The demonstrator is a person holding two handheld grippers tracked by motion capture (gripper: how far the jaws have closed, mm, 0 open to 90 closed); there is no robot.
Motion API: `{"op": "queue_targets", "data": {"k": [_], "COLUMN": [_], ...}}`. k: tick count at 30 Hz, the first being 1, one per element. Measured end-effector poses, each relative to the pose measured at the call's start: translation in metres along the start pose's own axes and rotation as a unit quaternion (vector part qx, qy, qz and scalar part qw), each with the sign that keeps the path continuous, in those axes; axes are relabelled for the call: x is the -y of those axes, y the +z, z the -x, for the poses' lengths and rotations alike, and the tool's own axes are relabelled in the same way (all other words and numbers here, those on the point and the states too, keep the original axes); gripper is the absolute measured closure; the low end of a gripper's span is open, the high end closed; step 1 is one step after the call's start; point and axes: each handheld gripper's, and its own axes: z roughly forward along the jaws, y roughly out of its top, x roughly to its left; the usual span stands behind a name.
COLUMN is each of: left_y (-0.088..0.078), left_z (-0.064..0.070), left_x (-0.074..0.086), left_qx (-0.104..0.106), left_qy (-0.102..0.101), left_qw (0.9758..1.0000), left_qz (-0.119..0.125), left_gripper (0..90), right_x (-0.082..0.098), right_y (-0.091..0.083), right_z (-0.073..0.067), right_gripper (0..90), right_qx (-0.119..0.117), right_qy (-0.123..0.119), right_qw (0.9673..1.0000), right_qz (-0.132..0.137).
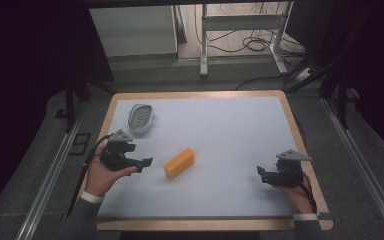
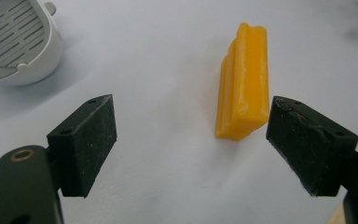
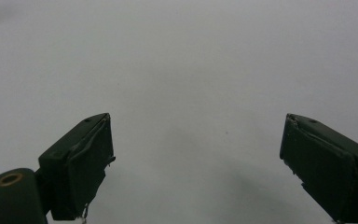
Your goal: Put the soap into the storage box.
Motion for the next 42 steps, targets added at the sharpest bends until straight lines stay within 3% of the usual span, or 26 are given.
{"op": "queue_targets", "data": {"k": [11,22,30,35,42], "left_y": [0.005,0.02,0.038,0.048,0.074], "left_z": [0.008,0.025,0.038,0.042,0.05], "left_x": [-0.017,-0.036,-0.046,-0.048,-0.05], "left_qx": [0.001,0.002,0.008,0.015,0.015], "left_qy": [0.019,0.05,0.064,0.062,0.076], "left_qw": [0.9998,0.9984,0.997,0.9966,0.9937], "left_qz": [-0.006,-0.025,-0.043,-0.051,-0.081], "left_gripper": [16.8,16.7,17.0,17.7,19.1], "right_x": [0.005,0.007,0.007,0.008,0.009], "right_y": [-0.006,-0.007,-0.008,-0.008,-0.005], "right_z": [0.001,0.003,0.005,0.006,0.006], "right_gripper": [9.6,9.6,9.6,9.6,9.6], "right_qx": [0.006,0.012,0.013,0.014,0.015], "right_qy": [0.006,0.007,0.009,0.009,0.007], "right_qw": [1.0,0.9999,0.9999,0.9999,0.9998], "right_qz": [-0.003,-0.002,-0.002,-0.002,-0.01]}}
